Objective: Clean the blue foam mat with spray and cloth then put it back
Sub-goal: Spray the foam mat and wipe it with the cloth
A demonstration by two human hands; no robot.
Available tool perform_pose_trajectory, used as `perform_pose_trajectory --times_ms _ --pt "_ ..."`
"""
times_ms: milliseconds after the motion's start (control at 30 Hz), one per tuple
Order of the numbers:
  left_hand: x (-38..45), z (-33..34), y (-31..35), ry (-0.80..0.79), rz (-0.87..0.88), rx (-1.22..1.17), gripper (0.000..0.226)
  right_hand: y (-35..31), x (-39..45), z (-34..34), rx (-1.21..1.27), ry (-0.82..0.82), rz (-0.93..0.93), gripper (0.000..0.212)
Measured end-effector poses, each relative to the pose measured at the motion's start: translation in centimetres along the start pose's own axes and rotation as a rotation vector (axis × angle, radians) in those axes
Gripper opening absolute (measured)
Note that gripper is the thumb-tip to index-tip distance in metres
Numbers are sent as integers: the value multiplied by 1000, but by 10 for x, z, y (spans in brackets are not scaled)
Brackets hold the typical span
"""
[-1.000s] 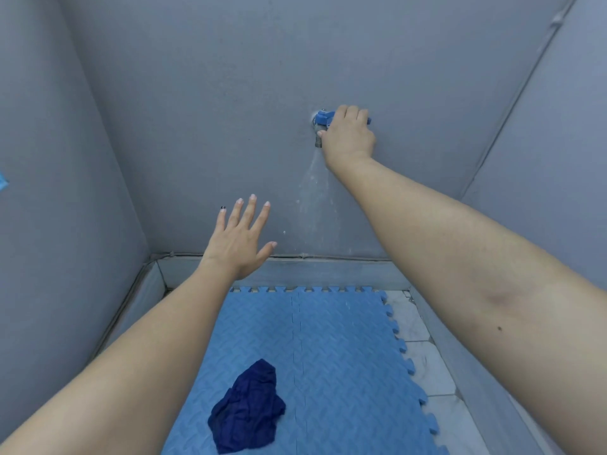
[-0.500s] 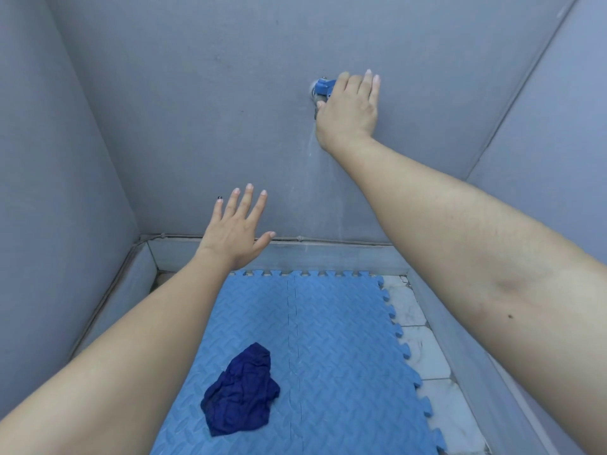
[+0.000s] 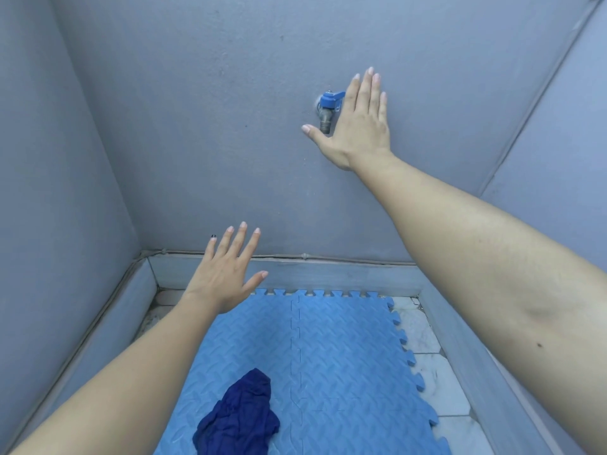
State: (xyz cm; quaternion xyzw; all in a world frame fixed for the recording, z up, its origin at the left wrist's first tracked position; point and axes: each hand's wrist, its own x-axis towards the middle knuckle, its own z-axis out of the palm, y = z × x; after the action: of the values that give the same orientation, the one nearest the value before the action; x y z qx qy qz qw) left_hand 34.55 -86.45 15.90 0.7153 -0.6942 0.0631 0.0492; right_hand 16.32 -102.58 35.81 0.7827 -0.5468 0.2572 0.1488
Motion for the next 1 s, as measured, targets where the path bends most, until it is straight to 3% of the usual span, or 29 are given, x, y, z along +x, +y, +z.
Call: perform_pose_trajectory --times_ms 133,200,333,467,633,767,833,900,1000 --pt "-17 22 11 5 40 -65 81 25 -52 23 363 18 -2 91" --pt "-41 51 22 -55 92 -111 78 47 -132 74 434 -100 57 83" --pt "-117 136 41 -267 240 -85 79 106 -316 189 247 -592 265 87" --pt "-175 208 58 -351 235 -126 80 142 -406 233 52 -741 238 87" --pt "-124 235 53 -159 -2 -196 66 151 -423 243 53 -662 185 65" --pt "-29 254 19 -7 -583 -229 65 151 -423 248 51 -635 184 62" --pt "10 260 27 -28 -712 -263 60 151 -422 250 54 -634 188 62" --pt "26 264 62 -57 -545 -261 57 152 -422 249 67 -639 186 62" --pt "17 260 148 -102 -63 -333 61 156 -422 246 83 -647 207 63"
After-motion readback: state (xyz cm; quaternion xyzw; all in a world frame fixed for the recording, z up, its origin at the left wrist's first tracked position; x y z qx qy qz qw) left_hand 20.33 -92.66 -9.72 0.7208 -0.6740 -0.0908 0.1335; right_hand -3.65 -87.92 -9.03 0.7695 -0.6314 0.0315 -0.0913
